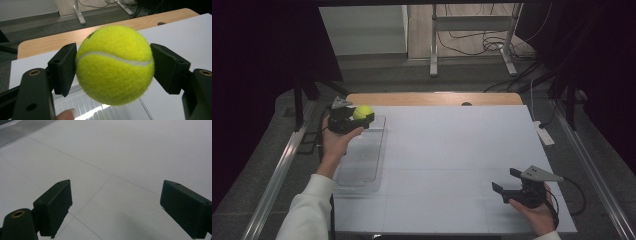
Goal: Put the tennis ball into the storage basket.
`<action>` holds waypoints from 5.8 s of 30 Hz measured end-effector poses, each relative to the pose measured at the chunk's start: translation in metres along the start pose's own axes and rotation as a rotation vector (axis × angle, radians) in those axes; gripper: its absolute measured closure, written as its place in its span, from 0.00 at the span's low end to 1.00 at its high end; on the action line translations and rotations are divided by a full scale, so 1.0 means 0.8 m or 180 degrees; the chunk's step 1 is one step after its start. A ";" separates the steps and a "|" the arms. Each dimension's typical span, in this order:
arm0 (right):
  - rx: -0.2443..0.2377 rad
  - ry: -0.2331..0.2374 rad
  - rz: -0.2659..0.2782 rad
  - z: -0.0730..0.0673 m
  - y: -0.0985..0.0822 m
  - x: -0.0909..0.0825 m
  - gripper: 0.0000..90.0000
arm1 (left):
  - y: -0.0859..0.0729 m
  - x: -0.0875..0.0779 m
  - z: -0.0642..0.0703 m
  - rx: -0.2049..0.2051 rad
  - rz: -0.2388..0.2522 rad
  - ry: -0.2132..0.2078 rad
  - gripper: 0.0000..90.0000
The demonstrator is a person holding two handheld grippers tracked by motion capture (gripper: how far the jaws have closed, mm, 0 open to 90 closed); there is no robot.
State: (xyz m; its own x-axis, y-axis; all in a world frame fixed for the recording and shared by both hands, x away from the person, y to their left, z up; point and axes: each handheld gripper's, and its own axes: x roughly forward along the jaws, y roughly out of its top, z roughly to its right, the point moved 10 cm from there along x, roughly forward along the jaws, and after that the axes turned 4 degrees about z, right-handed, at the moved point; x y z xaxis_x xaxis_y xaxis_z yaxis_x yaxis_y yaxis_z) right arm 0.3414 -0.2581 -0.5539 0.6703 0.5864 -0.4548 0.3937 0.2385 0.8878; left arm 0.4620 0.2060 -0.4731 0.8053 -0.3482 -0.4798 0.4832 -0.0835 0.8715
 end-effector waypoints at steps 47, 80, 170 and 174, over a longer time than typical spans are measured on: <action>0.0008 -0.0037 -0.0039 0.003 -0.004 0.003 0.12 | -0.006 0.026 -0.076 -0.0234 -0.0246 0.0422 0.29; 0.0012 -0.0032 -0.0055 0.002 -0.005 0.005 0.12 | -0.017 0.031 -0.084 -0.0266 -0.0392 0.0387 0.29; -0.0001 -0.0024 -0.0082 0.002 -0.007 0.007 0.12 | -0.089 0.066 -0.080 -0.0185 -0.1233 0.0374 0.29; 0.0000 -0.0025 -0.0081 0.002 -0.007 0.008 0.12 | -0.093 0.070 -0.080 -0.0190 -0.1293 0.0398 0.29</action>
State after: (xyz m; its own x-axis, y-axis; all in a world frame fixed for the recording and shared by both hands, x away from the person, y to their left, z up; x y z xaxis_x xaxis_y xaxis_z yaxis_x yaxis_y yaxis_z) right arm 0.3443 -0.2574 -0.5621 0.6650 0.5742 -0.4776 0.4106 0.2531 0.8760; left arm 0.4928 0.2525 -0.5712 0.5791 -0.1821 -0.7947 0.7858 -0.1349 0.6036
